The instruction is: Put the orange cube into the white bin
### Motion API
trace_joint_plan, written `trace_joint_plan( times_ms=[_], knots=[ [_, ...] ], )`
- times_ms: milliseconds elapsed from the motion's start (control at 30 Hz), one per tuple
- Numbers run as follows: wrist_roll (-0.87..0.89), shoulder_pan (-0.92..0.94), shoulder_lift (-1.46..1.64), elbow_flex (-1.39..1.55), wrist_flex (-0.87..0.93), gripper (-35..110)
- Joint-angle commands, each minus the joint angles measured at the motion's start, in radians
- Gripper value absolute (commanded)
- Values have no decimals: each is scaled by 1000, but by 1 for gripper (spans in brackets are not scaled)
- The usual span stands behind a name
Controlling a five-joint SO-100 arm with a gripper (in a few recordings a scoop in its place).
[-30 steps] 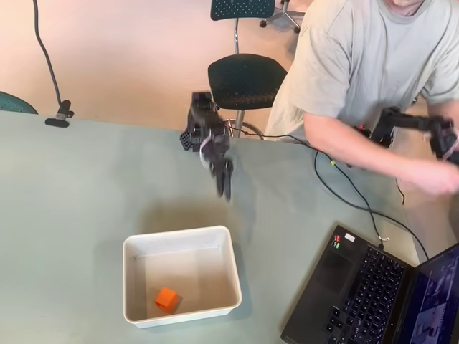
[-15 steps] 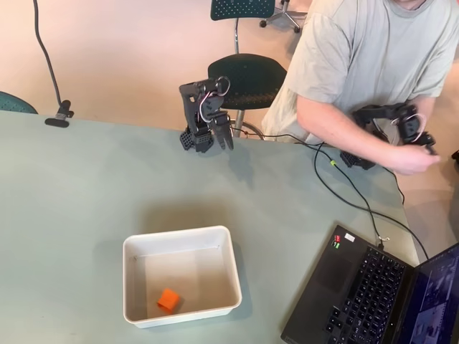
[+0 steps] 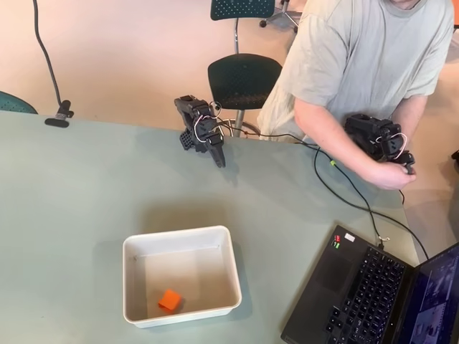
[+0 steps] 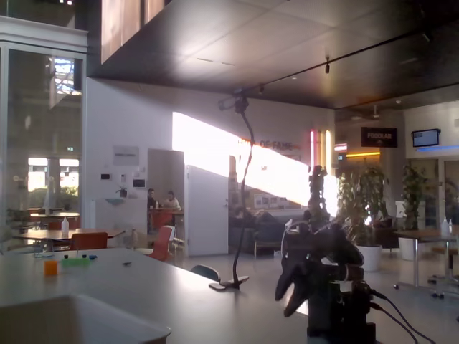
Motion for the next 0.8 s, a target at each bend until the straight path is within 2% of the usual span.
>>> trace_joint_plan(
  times_ms=[0, 133, 233, 767],
  knots=[
    [-5, 150, 17, -2, -11, 24],
    [-5, 333, 28, 61, -12, 24],
    [-5, 396, 28, 98, -17, 24],
    [8, 445, 18, 196, -8, 24]
  ],
)
